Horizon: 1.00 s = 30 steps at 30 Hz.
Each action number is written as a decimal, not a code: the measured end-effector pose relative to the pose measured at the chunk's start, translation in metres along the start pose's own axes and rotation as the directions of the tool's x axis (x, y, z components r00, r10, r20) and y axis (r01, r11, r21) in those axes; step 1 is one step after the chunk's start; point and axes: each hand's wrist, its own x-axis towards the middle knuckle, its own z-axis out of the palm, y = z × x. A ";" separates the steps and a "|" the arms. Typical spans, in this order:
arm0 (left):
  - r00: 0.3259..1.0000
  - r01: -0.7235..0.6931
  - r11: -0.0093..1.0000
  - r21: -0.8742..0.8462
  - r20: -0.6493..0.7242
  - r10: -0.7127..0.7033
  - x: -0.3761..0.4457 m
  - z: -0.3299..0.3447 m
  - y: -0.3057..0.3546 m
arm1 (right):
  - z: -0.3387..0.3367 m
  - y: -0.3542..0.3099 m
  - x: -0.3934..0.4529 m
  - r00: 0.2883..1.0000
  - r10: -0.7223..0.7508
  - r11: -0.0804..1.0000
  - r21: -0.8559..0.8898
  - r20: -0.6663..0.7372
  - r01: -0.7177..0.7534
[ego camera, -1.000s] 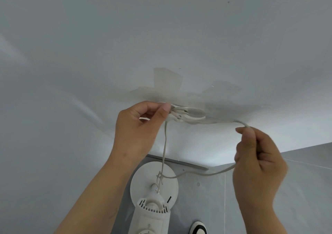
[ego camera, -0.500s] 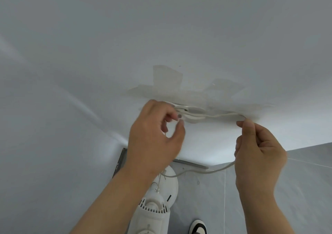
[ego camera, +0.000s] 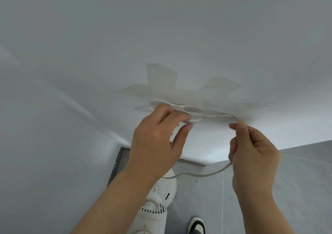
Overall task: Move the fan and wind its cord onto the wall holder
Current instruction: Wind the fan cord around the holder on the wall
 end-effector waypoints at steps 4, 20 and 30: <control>0.997 0.033 0.999 -0.036 0.070 -0.030 0.004 -0.003 -0.002 | 0.001 0.009 0.000 0.995 0.098 0.995 0.006 0.036 -0.098; 0.896 0.443 0.875 -0.196 0.070 -0.438 -0.022 -0.004 -0.012 | 0.063 0.055 -0.024 0.835 0.368 0.930 -0.180 0.408 -0.322; 0.739 0.671 0.727 -0.145 0.205 -0.641 -0.033 0.002 -0.034 | 0.086 0.052 -0.051 0.772 0.080 0.830 -0.471 0.631 0.299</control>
